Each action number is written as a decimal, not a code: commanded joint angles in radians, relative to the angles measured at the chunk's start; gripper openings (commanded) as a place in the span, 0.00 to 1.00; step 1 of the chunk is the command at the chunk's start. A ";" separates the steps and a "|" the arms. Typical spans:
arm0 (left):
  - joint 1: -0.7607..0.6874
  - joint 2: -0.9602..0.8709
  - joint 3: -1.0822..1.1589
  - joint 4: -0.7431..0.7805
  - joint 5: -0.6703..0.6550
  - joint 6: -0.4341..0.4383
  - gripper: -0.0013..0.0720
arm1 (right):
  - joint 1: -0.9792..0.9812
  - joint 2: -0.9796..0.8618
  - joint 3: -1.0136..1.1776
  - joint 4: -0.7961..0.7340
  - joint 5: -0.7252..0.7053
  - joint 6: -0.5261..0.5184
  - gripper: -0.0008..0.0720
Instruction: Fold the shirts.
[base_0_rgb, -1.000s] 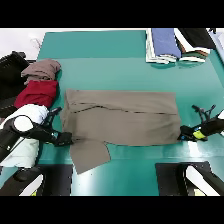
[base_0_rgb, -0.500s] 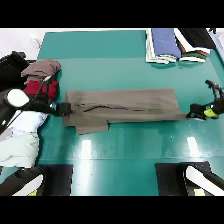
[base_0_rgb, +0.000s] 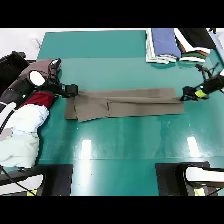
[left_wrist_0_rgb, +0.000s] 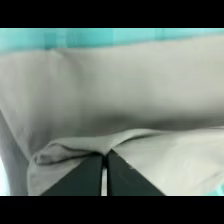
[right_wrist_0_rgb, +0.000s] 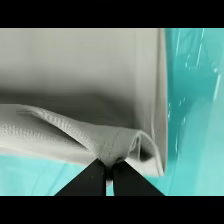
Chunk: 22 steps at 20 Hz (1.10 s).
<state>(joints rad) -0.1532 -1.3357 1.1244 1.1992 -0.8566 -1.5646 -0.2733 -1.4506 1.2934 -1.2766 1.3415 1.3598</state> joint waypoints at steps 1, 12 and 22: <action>0.000 -0.031 0.018 -0.002 0.045 -0.018 0.13 | 0.046 -0.098 0.125 0.023 -0.035 0.008 0.06; -0.021 -0.034 0.107 -0.143 -0.024 -0.042 0.06 | -0.276 -0.143 0.006 0.238 0.005 -0.193 0.72; -0.291 -0.209 0.140 -0.236 0.095 -0.066 0.06 | -0.171 -0.303 -0.040 0.473 -0.042 -0.288 0.48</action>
<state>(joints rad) -0.3767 -1.4815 1.2423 1.0027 -0.8024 -1.6260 -0.4946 -1.7313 1.2587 -0.8356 1.3380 1.0985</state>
